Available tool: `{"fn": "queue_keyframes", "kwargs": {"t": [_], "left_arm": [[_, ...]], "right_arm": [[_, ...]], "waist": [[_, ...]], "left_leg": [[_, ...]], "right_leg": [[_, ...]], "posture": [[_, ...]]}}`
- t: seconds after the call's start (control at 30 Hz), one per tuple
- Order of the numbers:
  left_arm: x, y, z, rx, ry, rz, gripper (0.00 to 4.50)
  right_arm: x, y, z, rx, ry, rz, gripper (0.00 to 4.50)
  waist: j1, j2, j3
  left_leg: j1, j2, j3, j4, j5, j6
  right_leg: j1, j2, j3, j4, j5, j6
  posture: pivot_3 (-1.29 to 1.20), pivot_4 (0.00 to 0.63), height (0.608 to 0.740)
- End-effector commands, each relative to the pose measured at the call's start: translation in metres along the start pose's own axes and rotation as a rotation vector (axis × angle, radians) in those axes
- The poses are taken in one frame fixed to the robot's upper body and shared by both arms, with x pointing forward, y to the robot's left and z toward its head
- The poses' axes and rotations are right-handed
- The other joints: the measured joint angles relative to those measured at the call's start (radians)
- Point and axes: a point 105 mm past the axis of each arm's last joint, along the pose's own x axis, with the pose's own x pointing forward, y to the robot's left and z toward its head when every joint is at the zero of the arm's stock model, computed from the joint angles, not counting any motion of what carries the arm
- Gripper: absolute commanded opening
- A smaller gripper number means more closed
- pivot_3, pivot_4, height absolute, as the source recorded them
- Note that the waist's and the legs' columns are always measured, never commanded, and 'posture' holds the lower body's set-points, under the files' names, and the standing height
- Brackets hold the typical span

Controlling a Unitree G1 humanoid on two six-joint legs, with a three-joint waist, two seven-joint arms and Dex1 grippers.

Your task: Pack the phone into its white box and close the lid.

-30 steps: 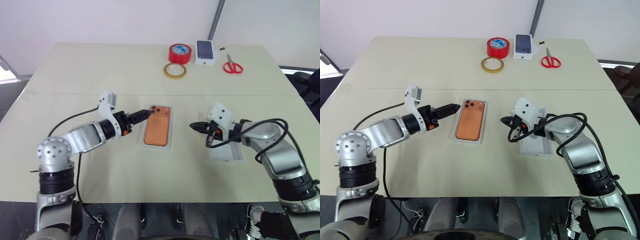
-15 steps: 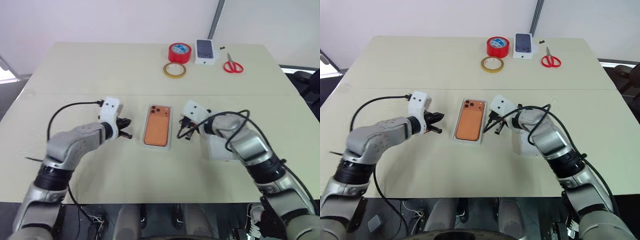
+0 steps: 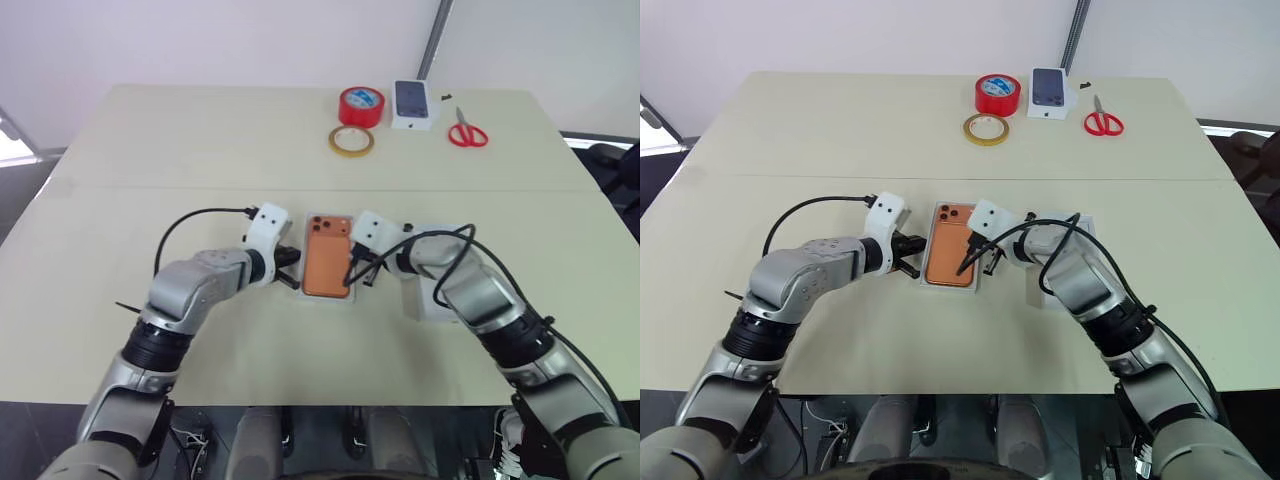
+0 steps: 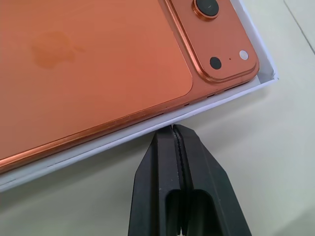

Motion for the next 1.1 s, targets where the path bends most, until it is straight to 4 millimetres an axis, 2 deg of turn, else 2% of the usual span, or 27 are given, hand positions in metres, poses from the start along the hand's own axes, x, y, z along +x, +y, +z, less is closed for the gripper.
{"fn": "queue_keyframes", "kwargs": {"t": [0.03,0.2,0.43,0.87,1.1], "left_arm": [[0.014,-0.057,0.013,0.059,-0.015,-0.226,0.02],[0.033,-0.104,0.014,0.084,0.025,-0.391,0.02],[0.044,-0.133,0.009,0.095,0.072,-0.49,0.02],[0.057,-0.138,0.015,0.076,0.066,-0.507,0.02],[0.05,-0.134,0.02,0.08,0.051,-0.514,0.02]], "right_arm": [[-0.022,0.007,0.009,-0.022,-0.057,0.035,0.0],[-0.052,0.008,-0.027,0.006,0.054,0.01,0.0],[-0.076,0.004,-0.057,0.035,0.153,-0.035,0.0],[-0.095,-0.004,-0.08,0.065,0.225,-0.088,0.0],[-0.109,-0.019,-0.081,0.047,0.236,-0.135,0.0]], "waist": [[0.01,0.0,0.0],[0.021,0.0,0.0],[0.034,0.0,0.0],[0.032,0.001,0.0],[0.032,0.001,0.0]], "left_leg": [[0.0,0.0,0.0,0.0,0.0,0.0],[0.0,-0.001,-0.001,0.002,-0.001,0.001],[0.0,0.0,-0.002,0.004,-0.002,0.002],[-0.002,-0.001,-0.002,0.011,-0.005,0.008],[-0.002,-0.001,-0.002,0.011,-0.005,0.008]], "right_leg": [[0.0,0.0,0.0,0.0,0.0,0.001],[0.001,0.0,0.0,0.0,-0.001,0.001],[0.002,0.0,0.0,0.0,-0.001,0.001],[0.004,-0.001,-0.001,-0.001,-0.002,0.002],[0.004,-0.001,-0.001,-0.001,-0.002,0.002]], "posture": [[0.0,0.15,0.74],[0.0,0.15,0.74],[0.0,0.15,0.74],[0.0,0.15,0.74],[0.0,0.15,0.74]]}}
